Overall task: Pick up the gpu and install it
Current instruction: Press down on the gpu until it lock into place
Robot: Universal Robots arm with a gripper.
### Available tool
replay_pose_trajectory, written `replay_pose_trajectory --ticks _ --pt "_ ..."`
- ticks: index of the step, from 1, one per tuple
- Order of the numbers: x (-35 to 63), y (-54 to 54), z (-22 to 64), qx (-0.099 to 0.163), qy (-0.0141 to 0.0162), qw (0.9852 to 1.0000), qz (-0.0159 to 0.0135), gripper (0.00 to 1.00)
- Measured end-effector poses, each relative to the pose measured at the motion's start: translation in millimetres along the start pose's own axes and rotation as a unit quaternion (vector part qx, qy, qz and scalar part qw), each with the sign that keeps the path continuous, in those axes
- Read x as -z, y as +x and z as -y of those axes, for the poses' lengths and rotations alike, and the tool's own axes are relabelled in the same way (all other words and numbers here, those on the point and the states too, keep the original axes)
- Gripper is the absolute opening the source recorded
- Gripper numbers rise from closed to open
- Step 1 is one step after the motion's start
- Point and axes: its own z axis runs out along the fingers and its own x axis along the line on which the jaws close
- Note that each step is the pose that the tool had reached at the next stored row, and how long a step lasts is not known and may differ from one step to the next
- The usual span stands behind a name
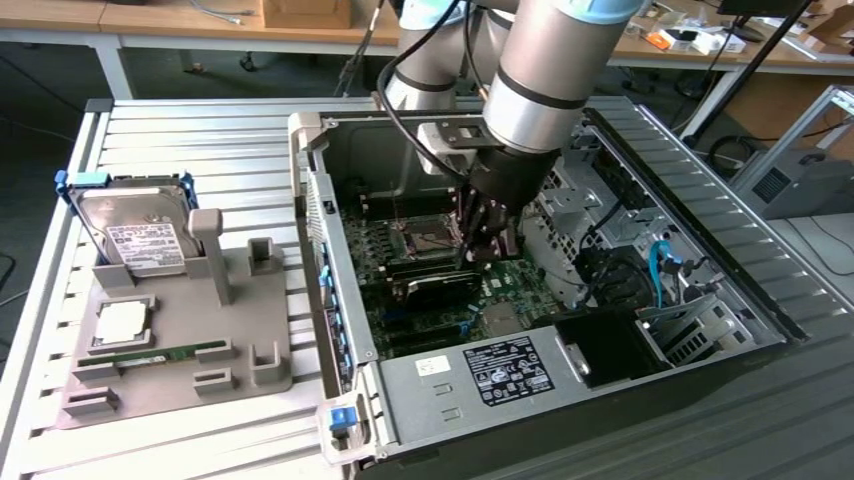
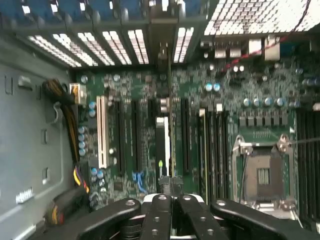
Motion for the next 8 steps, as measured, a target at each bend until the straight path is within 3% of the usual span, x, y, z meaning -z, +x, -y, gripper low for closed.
replay_pose_trajectory --ticks 8 --pt "0.1 0.0 0.0 0.000 0.0006 1.0000 -0.0003 0.11"
